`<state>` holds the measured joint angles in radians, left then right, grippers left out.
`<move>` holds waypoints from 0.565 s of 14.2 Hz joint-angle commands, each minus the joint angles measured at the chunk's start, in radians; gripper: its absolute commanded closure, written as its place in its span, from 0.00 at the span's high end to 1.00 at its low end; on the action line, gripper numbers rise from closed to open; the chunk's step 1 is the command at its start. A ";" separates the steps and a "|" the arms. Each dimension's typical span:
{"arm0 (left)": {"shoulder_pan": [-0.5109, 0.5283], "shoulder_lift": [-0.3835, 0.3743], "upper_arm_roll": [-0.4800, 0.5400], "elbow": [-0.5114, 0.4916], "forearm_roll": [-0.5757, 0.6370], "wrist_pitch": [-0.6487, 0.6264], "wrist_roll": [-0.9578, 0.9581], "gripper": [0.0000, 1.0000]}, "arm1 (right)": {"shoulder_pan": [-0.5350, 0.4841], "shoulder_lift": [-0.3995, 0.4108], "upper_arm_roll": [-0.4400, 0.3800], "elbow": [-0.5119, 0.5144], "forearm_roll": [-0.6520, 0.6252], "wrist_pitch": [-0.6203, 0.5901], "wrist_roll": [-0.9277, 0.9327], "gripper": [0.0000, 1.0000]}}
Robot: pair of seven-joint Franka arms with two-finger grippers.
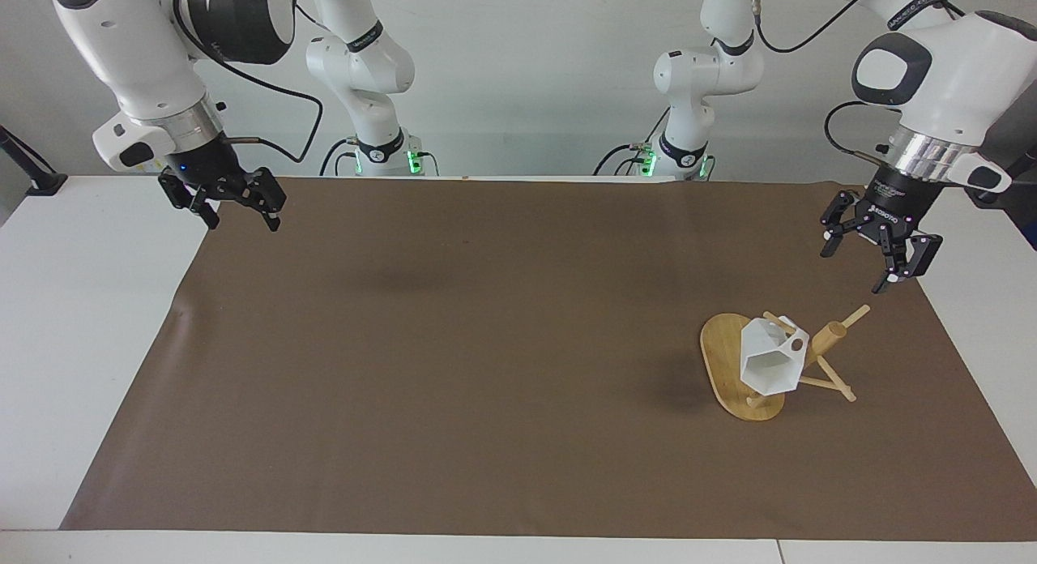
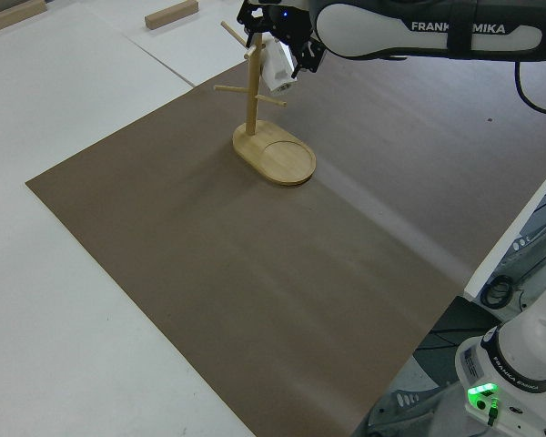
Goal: Hang cup on rack
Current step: 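Open the left gripper and pull it back from the cup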
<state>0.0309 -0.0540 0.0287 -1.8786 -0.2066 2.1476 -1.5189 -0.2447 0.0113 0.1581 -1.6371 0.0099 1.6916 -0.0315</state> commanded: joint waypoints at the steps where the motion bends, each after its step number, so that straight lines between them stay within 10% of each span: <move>1: 0.004 -0.018 -0.006 0.012 0.058 -0.077 0.249 1.00 | -0.008 -0.013 0.006 -0.007 -0.004 -0.006 -0.042 1.00; 8: 0.004 -0.018 -0.004 0.038 0.061 -0.179 0.911 1.00 | -0.008 -0.013 0.005 -0.007 -0.004 -0.012 -0.037 1.00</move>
<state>0.0310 -0.0673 0.0267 -1.8719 -0.1734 2.0404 -0.7498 -0.2446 0.0113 0.1581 -1.6371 0.0099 1.6916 -0.0492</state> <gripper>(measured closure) 0.000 0.000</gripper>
